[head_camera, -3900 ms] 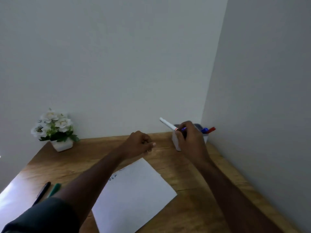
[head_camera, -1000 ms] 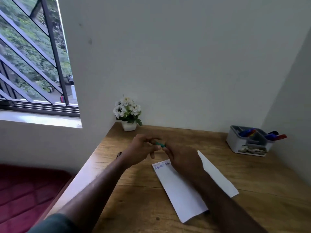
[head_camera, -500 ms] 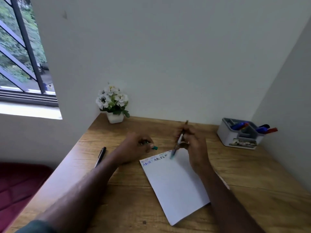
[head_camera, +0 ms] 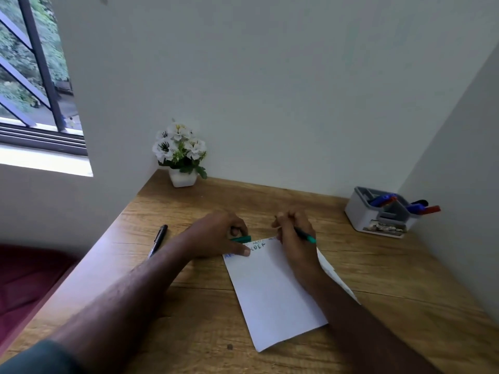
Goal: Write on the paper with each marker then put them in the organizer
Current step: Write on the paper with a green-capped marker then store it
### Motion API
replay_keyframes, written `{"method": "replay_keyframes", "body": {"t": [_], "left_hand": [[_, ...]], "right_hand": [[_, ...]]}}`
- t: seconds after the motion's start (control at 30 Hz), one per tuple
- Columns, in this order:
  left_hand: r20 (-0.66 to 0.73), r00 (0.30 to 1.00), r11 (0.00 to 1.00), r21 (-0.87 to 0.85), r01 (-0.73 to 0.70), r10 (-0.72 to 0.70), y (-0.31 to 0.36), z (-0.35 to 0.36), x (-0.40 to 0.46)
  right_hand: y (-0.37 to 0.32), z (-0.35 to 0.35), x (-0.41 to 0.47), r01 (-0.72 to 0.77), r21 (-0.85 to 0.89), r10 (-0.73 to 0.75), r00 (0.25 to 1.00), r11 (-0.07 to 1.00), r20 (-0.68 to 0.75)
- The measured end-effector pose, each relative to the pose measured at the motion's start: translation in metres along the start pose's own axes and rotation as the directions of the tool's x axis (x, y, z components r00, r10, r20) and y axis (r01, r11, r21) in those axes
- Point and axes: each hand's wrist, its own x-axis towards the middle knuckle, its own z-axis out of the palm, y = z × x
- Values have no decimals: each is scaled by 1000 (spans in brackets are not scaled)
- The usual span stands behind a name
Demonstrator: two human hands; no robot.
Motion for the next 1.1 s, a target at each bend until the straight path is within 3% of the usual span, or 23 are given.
{"method": "replay_keyframes", "body": {"t": [0.13, 0.43, 1.1], "left_hand": [[4, 1000, 1000, -10, 29, -29, 4, -1, -1], [13, 999, 998, -49, 44, -43, 9, -4, -2], [21, 999, 998, -53, 42, -41, 8, -2, -3]], "right_hand": [[-1, -16, 6, 224, -173, -193, 964, 959, 181], [11, -18, 13, 35, -59, -22, 979, 998, 201], [15, -14, 14, 89, -121, -58, 968, 989, 244]]}}
